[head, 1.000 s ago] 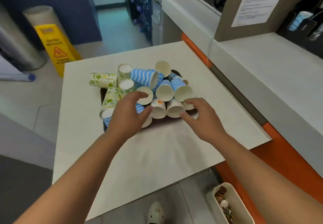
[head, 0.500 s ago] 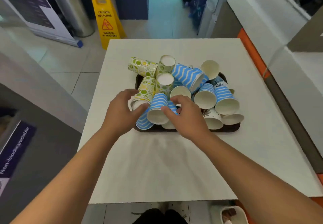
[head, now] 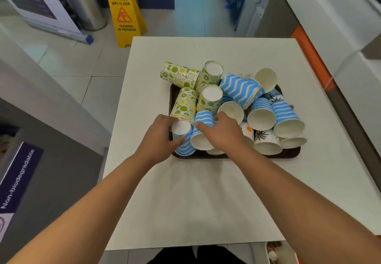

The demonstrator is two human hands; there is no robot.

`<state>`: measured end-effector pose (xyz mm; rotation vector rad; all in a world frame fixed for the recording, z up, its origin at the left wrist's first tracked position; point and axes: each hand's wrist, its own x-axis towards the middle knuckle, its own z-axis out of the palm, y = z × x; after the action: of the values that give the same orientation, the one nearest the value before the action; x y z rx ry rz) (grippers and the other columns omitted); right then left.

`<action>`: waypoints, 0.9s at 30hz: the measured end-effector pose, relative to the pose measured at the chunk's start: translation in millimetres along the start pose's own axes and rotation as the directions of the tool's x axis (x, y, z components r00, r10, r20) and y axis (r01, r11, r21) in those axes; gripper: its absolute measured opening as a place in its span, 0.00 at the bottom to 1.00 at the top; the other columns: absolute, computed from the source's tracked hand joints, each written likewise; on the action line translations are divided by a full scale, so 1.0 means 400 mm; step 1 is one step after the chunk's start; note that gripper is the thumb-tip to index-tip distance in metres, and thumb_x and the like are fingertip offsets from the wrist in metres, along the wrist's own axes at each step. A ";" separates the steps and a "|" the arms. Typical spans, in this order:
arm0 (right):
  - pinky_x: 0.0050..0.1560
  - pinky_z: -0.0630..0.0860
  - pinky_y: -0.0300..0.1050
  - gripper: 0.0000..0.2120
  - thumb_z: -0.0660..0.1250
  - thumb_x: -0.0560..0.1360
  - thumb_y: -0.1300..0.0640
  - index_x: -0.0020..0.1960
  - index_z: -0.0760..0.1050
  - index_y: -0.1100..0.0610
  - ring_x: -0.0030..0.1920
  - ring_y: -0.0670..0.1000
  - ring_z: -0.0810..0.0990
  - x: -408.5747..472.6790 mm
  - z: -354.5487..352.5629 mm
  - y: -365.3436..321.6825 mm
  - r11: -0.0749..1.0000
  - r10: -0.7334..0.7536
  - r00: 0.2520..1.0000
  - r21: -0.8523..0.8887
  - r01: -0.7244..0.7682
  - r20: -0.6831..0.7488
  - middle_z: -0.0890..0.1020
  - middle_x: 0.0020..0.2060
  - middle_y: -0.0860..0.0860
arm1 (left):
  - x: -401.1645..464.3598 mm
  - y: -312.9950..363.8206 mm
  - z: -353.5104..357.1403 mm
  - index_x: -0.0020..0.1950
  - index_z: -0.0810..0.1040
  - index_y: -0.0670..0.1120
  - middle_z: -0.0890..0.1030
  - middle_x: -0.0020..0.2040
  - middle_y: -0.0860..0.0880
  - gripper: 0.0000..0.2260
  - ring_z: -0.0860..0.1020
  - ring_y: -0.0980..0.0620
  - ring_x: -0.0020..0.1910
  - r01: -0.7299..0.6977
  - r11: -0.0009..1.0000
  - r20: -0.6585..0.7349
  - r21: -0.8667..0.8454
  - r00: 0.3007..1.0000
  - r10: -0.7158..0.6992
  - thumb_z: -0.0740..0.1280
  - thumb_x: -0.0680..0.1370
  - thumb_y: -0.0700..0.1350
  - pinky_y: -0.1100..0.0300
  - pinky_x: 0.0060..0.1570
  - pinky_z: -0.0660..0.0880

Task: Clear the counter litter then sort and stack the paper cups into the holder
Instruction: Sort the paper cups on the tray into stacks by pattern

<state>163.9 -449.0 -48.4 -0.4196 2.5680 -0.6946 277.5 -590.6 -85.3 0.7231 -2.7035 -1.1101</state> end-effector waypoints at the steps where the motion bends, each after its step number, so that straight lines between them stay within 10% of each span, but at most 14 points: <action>1: 0.43 0.70 0.45 0.31 0.67 0.70 0.36 0.61 0.70 0.58 0.54 0.57 0.78 0.004 0.002 -0.005 0.999 0.032 0.999 -0.010 -0.032 0.006 0.78 0.55 0.55 | 0.006 -0.004 -0.003 0.64 0.75 0.45 0.75 0.57 0.48 0.25 0.77 0.52 0.53 -0.017 1.000 0.014 0.000 1.000 0.017 0.77 0.70 0.48 0.57 0.55 0.76; 8: 0.34 0.68 0.44 0.22 0.73 0.66 0.42 0.40 0.75 0.62 0.37 0.52 0.76 -0.001 -0.022 0.000 0.964 0.178 0.984 0.200 -0.178 0.016 0.77 0.35 0.54 | 0.022 -0.025 -0.019 0.63 0.74 0.46 0.75 0.57 0.49 0.25 0.76 0.57 0.50 -0.074 0.996 0.080 -0.052 0.994 0.079 0.78 0.69 0.48 0.62 0.54 0.74; 16: 0.44 0.80 0.52 0.22 0.76 0.64 0.42 0.49 0.80 0.57 0.43 0.47 0.82 -0.024 -0.087 -0.049 0.867 0.081 0.994 0.497 -0.036 -0.069 0.83 0.42 0.48 | 0.043 0.051 -0.105 0.60 0.77 0.50 0.80 0.56 0.55 0.20 0.79 0.57 0.52 0.063 0.929 0.038 -0.364 0.998 -0.053 0.74 0.72 0.54 0.65 0.48 0.76; 21: 0.45 0.78 0.40 0.19 0.77 0.67 0.48 0.54 0.77 0.53 0.46 0.45 0.82 -0.049 -0.073 -0.104 0.793 -0.079 0.988 0.593 0.143 -0.133 0.82 0.48 0.46 | 0.067 0.126 -0.136 0.62 0.77 0.47 0.84 0.53 0.50 0.26 0.83 0.53 0.51 0.287 0.757 0.326 -0.587 0.940 -0.104 0.69 0.72 0.64 0.54 0.52 0.81; 27: 0.57 0.78 0.43 0.22 0.74 0.71 0.60 0.63 0.74 0.50 0.55 0.48 0.81 -0.054 -0.051 -0.054 0.719 -0.282 0.959 0.662 0.213 -0.003 0.81 0.58 0.47 | 0.060 0.110 -0.135 0.61 0.75 0.46 0.85 0.52 0.47 0.21 0.84 0.49 0.49 0.318 0.663 0.316 -0.677 0.940 -0.129 0.74 0.72 0.52 0.45 0.56 0.79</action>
<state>175.9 -450.3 -13.7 -0.5372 1.9965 -1.5642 255.6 -608.8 -17.3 0.8087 -2.0259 -2.2645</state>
